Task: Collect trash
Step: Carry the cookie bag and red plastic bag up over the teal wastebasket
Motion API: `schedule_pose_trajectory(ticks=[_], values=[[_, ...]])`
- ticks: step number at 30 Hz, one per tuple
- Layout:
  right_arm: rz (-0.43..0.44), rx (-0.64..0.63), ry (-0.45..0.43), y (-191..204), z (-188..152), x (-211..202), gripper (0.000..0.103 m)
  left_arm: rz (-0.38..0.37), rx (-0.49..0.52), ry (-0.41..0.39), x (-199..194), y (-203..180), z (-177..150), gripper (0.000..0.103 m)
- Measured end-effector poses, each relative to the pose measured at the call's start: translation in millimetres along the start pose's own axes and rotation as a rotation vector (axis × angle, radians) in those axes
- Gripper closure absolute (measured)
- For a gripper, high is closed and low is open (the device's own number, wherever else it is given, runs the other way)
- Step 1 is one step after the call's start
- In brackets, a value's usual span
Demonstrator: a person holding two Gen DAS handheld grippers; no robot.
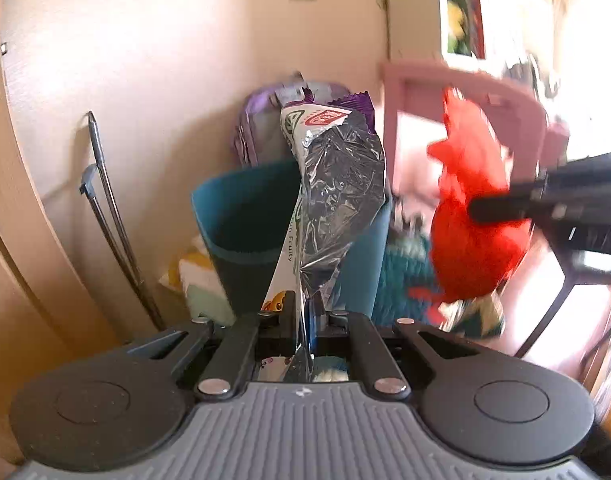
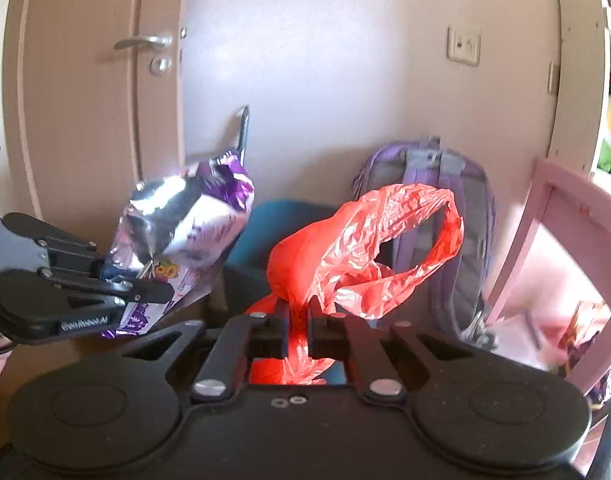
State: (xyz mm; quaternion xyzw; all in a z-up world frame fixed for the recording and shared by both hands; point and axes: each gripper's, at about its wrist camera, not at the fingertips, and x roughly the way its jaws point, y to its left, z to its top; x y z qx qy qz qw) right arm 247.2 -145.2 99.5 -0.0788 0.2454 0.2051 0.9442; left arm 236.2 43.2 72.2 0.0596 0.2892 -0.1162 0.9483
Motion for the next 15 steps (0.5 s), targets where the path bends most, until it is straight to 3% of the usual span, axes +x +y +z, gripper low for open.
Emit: schedule_pose_trajectory(ticks=[6,15], values=[[-0.046,-0.025,-0.053,-7.7,33.3,17.2,0.097,-0.013,-0.103,-0.041,13.2,10.8,57.9,0.098],[-0.071,-0.073,-0.045,-16.9,47.2,66.2,0.097,0.034,-0.147,-0.010,67.1,21.4,97.0,0.098]])
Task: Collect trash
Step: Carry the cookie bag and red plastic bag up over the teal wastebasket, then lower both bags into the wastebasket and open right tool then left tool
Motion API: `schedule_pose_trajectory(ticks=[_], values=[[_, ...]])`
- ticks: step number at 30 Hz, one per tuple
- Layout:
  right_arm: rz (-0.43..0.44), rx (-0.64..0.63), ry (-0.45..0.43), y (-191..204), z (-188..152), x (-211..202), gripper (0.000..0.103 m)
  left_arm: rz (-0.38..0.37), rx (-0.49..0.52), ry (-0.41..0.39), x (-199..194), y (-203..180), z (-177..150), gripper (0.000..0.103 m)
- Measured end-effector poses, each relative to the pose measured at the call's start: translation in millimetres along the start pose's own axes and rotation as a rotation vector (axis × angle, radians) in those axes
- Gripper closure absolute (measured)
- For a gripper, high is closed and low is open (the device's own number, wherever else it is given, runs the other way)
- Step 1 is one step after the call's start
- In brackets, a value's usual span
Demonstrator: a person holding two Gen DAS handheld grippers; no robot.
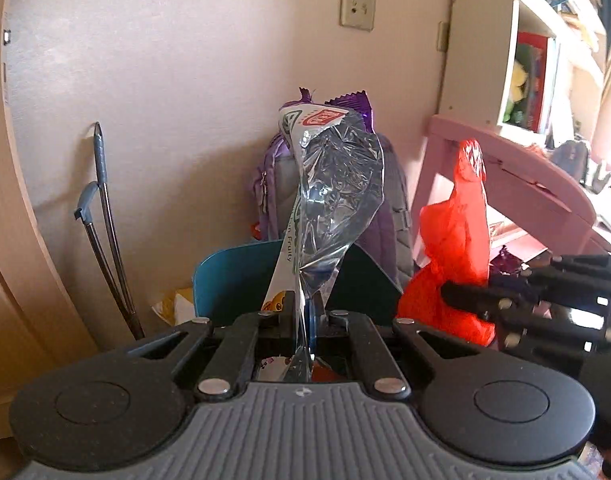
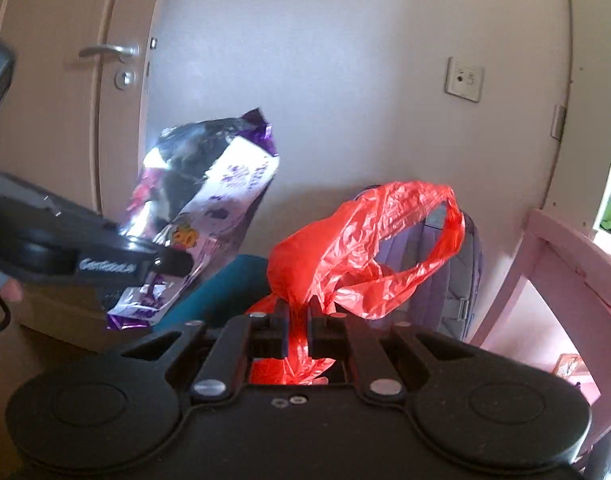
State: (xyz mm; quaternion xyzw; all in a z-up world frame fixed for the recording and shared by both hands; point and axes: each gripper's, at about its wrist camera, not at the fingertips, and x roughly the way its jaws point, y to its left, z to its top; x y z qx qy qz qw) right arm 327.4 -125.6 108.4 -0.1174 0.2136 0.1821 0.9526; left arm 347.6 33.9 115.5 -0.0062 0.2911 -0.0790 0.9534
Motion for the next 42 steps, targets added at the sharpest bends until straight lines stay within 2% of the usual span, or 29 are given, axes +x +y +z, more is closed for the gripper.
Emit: schedule_pose_trajectory(ticks=[7,11,16,22,32,37,40,42], values=[[0.006,-0.052,0.063,2.1,-10.8,54.4,0.097,0.033,-0.019,0.105,62.1,1.2,6.6,0.098],[0.038,-0.079,0.111,4.3,-21.2,78.8,0.097,0.051,-0.017,0.168,91.1,3.7,4.1,0.098],[0.101,-0.094,0.174,6.2,-27.6,98.1,0.097,0.085,0.006,0.277,127.1,8.8,-1.7,0.098],[0.108,-0.116,0.220,8.2,-29.3,114.9,0.095,0.082,0.045,0.348,152.2,5.8,-8.7,0.098],[0.102,-0.046,0.265,3.0,-25.3,124.6,0.080,0.068,0.068,0.475,180.2,0.4,-20.1,0.095],[0.076,-0.043,0.259,1.3,-29.8,118.3,0.075,0.060,0.078,0.464,174.0,-3.2,-20.5,0.093],[0.066,-0.037,0.243,-0.1,-28.7,110.9,0.061,0.057,0.086,0.466,167.8,-6.5,-20.3,0.093],[0.063,-0.041,0.232,0.0,-27.3,102.5,0.061,0.057,0.095,0.452,159.2,-9.1,-22.2,0.093]])
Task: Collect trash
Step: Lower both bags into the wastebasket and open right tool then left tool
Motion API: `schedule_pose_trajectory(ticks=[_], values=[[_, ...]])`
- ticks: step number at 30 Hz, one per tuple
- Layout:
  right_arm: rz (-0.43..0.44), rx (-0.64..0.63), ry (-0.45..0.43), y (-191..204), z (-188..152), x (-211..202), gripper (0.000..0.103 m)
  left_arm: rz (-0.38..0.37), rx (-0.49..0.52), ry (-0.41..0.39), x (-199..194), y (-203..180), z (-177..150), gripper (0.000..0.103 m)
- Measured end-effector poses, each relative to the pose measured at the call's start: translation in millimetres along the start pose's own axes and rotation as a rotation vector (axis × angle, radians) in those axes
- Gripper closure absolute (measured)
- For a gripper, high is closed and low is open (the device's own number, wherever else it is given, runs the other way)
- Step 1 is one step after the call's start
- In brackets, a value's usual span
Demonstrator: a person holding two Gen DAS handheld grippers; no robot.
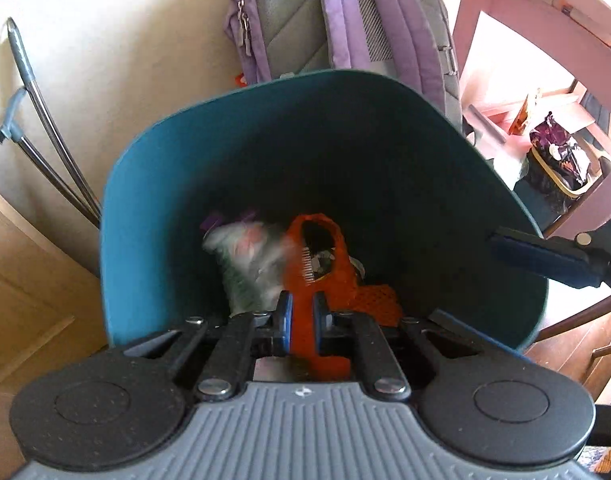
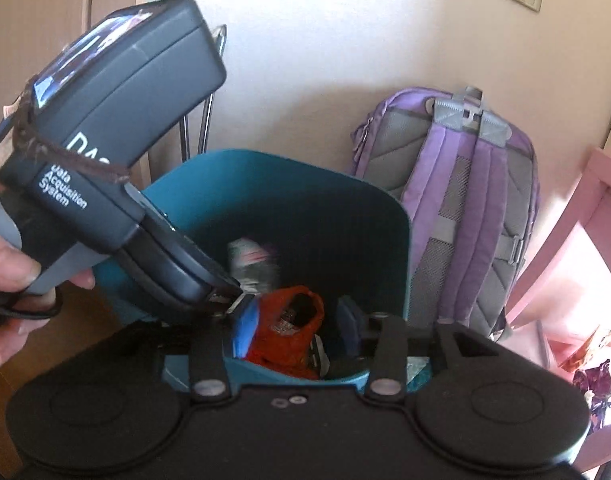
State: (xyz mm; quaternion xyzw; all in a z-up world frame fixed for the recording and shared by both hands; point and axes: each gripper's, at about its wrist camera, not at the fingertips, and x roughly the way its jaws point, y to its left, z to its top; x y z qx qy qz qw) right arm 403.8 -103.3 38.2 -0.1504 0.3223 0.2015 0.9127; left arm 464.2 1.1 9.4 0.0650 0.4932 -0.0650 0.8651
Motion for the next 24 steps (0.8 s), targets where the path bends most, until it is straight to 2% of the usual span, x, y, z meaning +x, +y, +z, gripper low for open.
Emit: schedule_pose_trajectory(ticks=[10,13,22,23,24], values=[[-0.017,0.009,-0.046,5.8,-5.0,-55.4,0.058,-0.012,0.006,-0.091,-57.9,-4.0,-23.0,0.093],[-0.014,0.014,-0.066,9.3,-7.6,-75.7,0.053,-0.018,0.002,-0.127,-79.1,-5.9,-37.9,0.093],[0.021,-0.011,-0.111,32.9,-24.6,-130.2,0.051,-0.035,0.000,-0.203,-133.5,-5.4,-83.4,0.092],[0.028,-0.012,-0.112,34.8,-26.5,-134.0,0.051,-0.038,0.002,-0.209,-137.6,-5.1,-89.2,0.087],[0.033,-0.012,-0.113,37.2,-29.4,-137.6,0.051,-0.039,0.005,-0.218,-142.0,-4.9,-95.5,0.075]])
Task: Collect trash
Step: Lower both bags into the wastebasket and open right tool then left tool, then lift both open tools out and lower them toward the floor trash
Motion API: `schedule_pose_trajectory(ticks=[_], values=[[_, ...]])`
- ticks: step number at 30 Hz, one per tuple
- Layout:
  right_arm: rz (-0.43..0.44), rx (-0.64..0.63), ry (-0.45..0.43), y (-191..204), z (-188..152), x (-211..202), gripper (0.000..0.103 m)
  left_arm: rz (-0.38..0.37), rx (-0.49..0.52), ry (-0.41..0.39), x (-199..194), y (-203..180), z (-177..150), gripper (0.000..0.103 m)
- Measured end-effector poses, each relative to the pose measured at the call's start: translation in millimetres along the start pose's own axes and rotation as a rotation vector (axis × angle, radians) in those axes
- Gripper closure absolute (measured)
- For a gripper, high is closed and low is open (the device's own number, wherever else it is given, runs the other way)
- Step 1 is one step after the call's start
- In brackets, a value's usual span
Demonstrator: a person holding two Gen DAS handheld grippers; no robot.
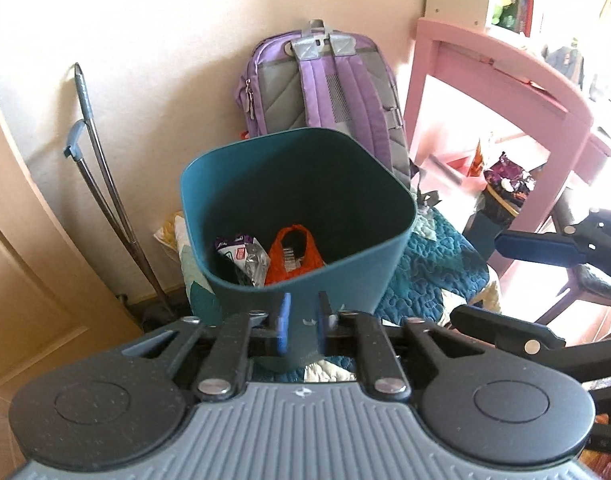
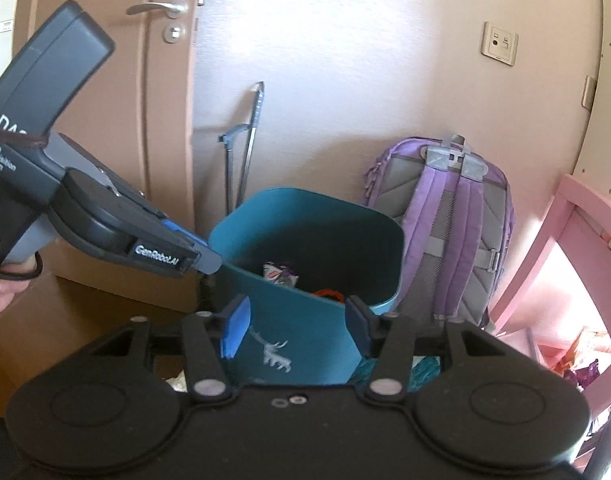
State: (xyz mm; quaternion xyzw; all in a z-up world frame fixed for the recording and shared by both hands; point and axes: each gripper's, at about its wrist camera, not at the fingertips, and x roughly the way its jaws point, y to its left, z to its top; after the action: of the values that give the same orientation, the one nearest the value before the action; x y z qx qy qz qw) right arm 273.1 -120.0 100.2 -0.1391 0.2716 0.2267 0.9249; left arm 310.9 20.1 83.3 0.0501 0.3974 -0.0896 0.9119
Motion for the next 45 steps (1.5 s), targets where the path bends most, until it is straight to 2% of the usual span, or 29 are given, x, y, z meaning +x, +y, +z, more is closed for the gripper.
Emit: schedule_pose_trajectory(ticks=[1,2,3,4,10,14,19,23,27,32,36,39,41,43,45], values=[[0.005,0.001,-0.001,2.4,-2.5,-3.7,0.051,0.000,0.003,-0.009,-6.7,-0.1,-5.7,0.066],[0.014,0.002,-0.002,4.3,-4.8,-7.1,0.051,-0.001,0.006,-0.021,-11.8,0.0,-10.7,0.042],[0.021,0.001,-0.002,6.9,-7.5,-11.3,0.050,-0.001,0.009,-0.042,-17.8,0.2,-16.9,0.023],[0.024,0.000,-0.003,9.4,-9.9,-14.9,0.050,0.004,0.014,-0.064,-23.3,-0.1,-22.3,0.020],[0.057,0.009,0.000,19.7,-29.6,-25.6,0.048,-0.034,0.046,-0.069,-36.2,1.7,-62.4,0.019],[0.075,0.019,0.042,27.8,-56.1,-17.8,0.045,-0.038,0.078,-0.034,-25.1,5.7,-100.0,0.019],[0.107,0.061,0.141,35.7,-97.5,13.8,0.043,-0.042,0.123,0.029,10.3,16.8,-148.2,0.019],[0.111,0.124,0.240,36.4,-136.5,51.8,0.043,-0.088,0.141,0.106,49.6,27.3,-180.7,0.005],[0.099,0.219,0.350,31.3,-185.2,95.1,0.043,-0.106,0.201,0.167,94.7,28.6,-211.8,0.004],[0.043,0.340,0.494,20.4,-250.0,155.2,0.043,-0.152,0.249,0.321,169.5,21.2,-253.3,0.004],[-0.019,0.390,0.596,15.0,-296.9,204.7,0.043,-0.144,0.256,0.460,237.3,13.7,-286.8,0.004],[-0.043,0.447,0.666,8.5,-326.1,238.5,0.043,-0.071,0.201,0.591,293.9,9.4,-312.7,0.004],[-0.059,0.478,0.703,3.7,-346.0,261.2,0.043,0.007,0.202,0.670,327.5,2.2,-333.0,0.004],[-0.064,0.517,0.745,-0.7,-365.5,281.9,0.043,0.018,0.171,0.728,355.1,-4.1,-351.8,0.004],[-0.070,0.556,0.794,-4.5,-385.4,302.3,0.043,0.025,0.088,0.776,379.1,-5.6,-369.5,0.004]])
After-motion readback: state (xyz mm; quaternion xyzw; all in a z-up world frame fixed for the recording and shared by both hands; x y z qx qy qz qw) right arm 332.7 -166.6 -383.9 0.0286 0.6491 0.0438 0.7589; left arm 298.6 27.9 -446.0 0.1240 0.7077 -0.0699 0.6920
